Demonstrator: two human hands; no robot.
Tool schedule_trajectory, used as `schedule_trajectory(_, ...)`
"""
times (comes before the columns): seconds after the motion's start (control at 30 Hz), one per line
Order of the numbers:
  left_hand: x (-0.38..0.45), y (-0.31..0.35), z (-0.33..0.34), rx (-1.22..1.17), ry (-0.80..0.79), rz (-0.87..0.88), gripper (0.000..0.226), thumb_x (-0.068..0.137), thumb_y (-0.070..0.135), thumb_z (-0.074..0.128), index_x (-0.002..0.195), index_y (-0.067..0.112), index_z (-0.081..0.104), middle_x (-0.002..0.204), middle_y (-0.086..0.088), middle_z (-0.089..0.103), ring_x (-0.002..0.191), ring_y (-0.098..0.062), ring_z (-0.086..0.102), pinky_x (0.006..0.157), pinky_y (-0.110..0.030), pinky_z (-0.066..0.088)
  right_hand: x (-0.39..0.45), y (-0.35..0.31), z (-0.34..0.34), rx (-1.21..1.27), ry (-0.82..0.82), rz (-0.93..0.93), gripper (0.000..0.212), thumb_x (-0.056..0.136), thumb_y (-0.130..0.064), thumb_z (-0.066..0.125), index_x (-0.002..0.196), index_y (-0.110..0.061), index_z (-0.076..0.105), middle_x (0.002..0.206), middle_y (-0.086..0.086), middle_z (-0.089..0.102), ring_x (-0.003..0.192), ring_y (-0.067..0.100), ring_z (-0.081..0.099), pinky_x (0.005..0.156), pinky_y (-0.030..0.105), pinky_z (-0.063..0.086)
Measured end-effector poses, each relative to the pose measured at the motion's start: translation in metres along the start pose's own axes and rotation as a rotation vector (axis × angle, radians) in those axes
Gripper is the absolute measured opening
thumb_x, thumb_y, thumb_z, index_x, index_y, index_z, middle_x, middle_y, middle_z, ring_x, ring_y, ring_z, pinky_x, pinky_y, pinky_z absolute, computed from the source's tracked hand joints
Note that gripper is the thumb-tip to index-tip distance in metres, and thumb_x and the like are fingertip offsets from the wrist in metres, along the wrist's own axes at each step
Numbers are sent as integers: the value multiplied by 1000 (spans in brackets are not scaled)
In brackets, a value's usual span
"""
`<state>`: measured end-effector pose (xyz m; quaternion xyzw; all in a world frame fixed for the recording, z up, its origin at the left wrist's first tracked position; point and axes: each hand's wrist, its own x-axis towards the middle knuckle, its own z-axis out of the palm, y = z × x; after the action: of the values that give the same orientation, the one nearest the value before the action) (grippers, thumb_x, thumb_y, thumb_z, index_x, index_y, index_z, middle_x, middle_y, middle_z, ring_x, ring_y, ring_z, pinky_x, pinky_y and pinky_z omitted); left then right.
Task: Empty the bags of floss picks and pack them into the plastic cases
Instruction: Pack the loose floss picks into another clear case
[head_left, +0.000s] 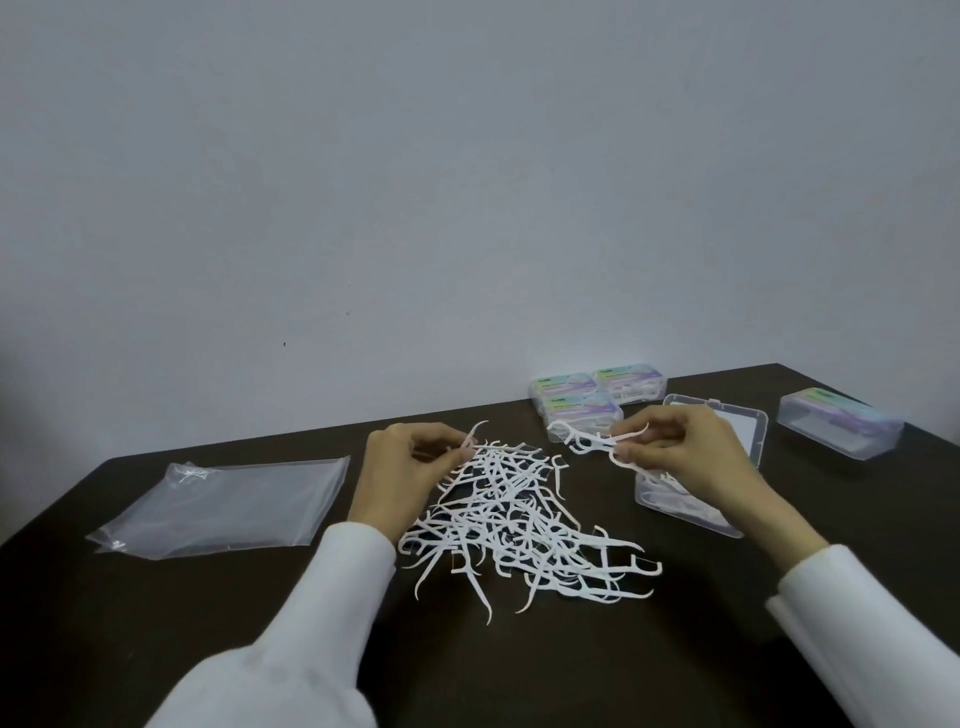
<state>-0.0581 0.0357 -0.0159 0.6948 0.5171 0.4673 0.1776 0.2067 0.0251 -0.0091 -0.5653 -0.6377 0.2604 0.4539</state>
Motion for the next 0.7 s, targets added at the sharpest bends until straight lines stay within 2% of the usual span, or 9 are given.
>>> schedule_trajectory(0.1,3,9,8,-97,-13,6,10,74,20,77,76,29,74,71,9,72,69,-4,66,68,-16,53,2,3,-13,-31,-17,18,14,72,-12,78,83,-19,73,68,1,71,59,4,62,55,11,45)
schedule_trajectory(0.2,8,19,19,-202,-39,22,10,75,18,77,77,27,74,71,8,72,69,-3,67,69,-15,52,3,7,-30,-122,2,50,13,72,-14,78,81,-23,72,70,-2,69,66,9,63,56,10,46)
schedule_trajectory(0.27,12,26,28,-259,-50,32,8,75,15,76,80,21,75,70,5,73,67,-4,67,66,-14,51,3,10,-41,-168,13,90,12,75,-13,75,82,-21,71,74,0,68,72,12,63,55,15,45)
schedule_trajectory(0.37,18,33,44,-331,-59,32,9,75,11,76,83,13,75,70,0,73,66,-10,68,64,-17,53,2,16,-53,-282,-32,147,11,79,-10,70,86,-19,68,77,-4,62,71,4,58,51,12,38)
schedule_trajectory(0.43,23,38,56,-364,-69,22,13,74,13,77,87,9,75,74,-4,73,68,-14,69,66,-20,54,3,21,-56,-368,-71,170,13,79,-9,70,84,-21,67,83,-1,63,72,2,57,55,12,41)
schedule_trajectory(0.57,29,46,78,-405,-100,19,10,74,11,77,83,8,75,69,-2,71,60,-6,64,59,-16,49,4,27,-54,-443,-107,174,20,80,-8,70,73,-26,64,85,-1,64,74,3,59,61,12,46)
schedule_trajectory(0.7,35,51,93,-461,-125,16,7,73,12,78,79,12,75,67,0,70,62,-8,64,59,-19,50,4,28,-50,-447,-126,137,13,80,-9,70,83,-22,70,85,-5,64,76,2,59,71,15,49)
